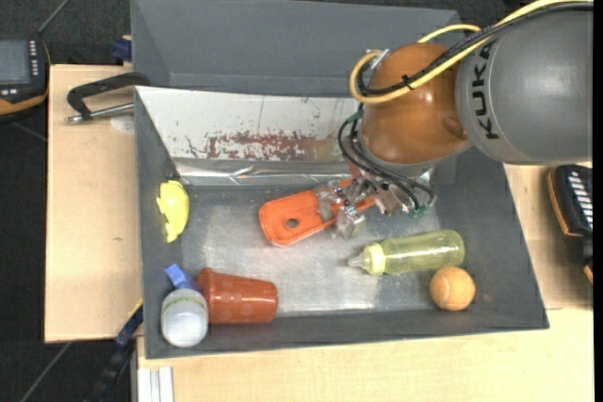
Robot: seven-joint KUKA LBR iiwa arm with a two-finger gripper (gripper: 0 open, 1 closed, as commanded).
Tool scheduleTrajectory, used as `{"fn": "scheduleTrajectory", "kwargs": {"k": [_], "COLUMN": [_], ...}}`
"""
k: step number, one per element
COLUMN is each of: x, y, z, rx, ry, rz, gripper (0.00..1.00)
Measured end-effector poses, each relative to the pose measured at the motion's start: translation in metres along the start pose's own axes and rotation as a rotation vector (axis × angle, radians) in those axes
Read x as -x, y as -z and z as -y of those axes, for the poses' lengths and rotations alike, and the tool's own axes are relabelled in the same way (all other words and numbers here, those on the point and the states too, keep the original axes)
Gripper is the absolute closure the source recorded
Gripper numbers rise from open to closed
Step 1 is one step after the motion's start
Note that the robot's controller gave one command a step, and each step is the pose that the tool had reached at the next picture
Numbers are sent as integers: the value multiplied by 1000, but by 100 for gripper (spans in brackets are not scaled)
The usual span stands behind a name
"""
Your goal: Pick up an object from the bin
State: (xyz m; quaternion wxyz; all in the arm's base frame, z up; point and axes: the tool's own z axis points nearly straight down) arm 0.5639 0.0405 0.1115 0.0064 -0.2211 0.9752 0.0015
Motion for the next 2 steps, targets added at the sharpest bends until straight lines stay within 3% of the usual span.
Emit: {"fn": "scheduleTrajectory", "kwargs": {"k": [1, 2], "x": [0, -2], "y": [13, 76], "z": [0, -6], "rx": [-2, 1], "ry": [13, 23], "rz": [4, 1], "gripper": [100, 100]}}
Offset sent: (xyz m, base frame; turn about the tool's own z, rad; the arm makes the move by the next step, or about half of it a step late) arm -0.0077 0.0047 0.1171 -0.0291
